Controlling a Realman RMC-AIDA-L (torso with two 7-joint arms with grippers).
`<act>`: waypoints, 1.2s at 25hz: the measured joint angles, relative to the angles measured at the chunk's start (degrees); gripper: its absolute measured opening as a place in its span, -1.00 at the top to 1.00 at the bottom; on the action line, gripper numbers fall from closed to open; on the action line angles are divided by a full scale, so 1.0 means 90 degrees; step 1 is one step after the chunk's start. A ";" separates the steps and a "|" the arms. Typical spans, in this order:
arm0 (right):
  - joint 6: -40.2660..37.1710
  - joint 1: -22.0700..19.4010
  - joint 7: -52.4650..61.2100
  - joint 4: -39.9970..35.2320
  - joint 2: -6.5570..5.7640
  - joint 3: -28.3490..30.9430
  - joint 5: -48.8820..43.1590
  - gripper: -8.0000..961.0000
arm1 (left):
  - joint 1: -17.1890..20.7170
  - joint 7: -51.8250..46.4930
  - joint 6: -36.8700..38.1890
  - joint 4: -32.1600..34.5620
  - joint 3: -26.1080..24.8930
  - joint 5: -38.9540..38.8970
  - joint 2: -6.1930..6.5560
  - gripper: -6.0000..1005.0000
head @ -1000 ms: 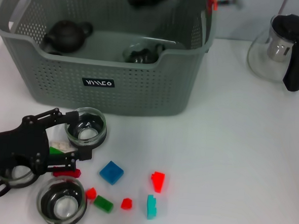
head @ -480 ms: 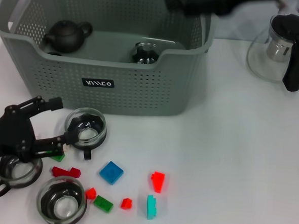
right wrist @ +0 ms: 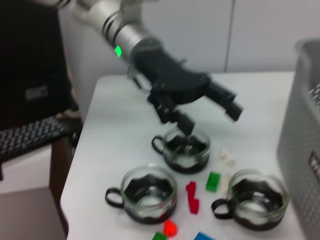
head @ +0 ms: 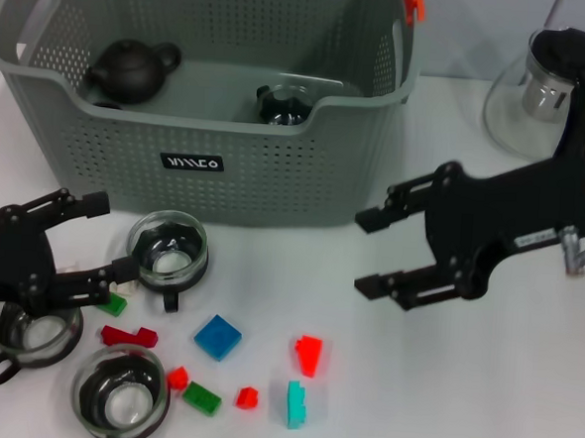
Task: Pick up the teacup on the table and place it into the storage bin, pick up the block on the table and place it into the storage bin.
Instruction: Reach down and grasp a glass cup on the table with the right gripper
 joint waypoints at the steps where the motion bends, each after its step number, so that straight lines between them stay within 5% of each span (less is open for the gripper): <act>1: 0.0039 -0.0008 -0.0001 0.0018 -0.0002 -0.0121 -0.0032 -0.41 | 0.0001 -0.0011 -0.0024 0.0009 0.0004 0.0016 0.0005 -0.86; 13: 0.1308 0.0168 0.0014 0.0055 0.0015 -0.1636 -0.0142 -0.41 | 0.0210 -0.0041 -0.0150 0.0089 -0.0186 0.0198 -0.0014 -0.86; 24: 0.2851 0.1245 0.0220 0.0599 0.0060 -0.4053 -0.0800 -0.41 | 0.0375 -0.0010 -0.0155 0.0098 -0.0439 0.0198 -0.0053 -0.86; 30: 0.3486 0.1522 0.0447 0.0636 0.0084 -0.4803 -0.1178 -0.41 | 0.0421 0.0001 -0.0154 0.0074 -0.0439 0.0188 -0.0071 -0.86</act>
